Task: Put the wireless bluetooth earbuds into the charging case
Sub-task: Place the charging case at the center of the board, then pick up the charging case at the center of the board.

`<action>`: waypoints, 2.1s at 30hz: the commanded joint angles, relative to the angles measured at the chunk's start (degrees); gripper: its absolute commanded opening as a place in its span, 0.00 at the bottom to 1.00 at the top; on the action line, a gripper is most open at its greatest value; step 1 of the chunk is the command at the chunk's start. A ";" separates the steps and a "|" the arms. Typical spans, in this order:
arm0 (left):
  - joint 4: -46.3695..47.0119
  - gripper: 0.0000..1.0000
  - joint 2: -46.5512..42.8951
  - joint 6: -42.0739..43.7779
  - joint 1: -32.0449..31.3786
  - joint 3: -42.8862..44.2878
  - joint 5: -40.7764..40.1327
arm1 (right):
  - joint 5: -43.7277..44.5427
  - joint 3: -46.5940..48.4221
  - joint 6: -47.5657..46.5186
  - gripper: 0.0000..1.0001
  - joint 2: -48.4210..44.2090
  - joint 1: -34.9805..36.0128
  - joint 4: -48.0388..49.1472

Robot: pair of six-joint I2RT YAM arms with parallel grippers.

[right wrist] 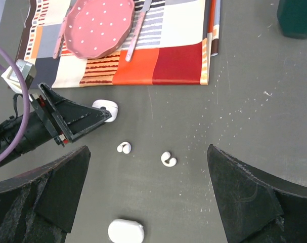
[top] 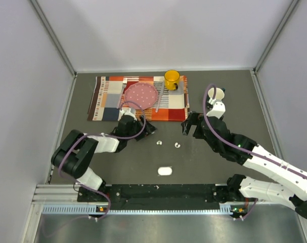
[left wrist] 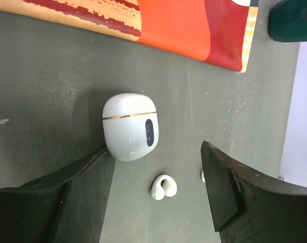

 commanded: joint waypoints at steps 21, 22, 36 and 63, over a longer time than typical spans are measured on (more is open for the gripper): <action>-31.30 0.79 -37.71 18.77 0.39 -3.69 -19.26 | -35.85 -17.90 -36.52 0.99 -7.62 4.34 20.56; -31.49 0.79 -42.35 20.25 0.48 -4.13 -19.79 | -36.22 -19.92 -37.60 0.99 -8.58 5.66 23.11; -31.50 0.98 -71.57 27.64 0.48 -12.83 -22.61 | -43.69 -38.84 -53.14 0.98 2.38 10.85 52.58; -32.37 0.99 -67.62 31.61 0.57 -12.05 -23.49 | -59.51 -32.86 -63.98 0.68 28.95 11.91 65.51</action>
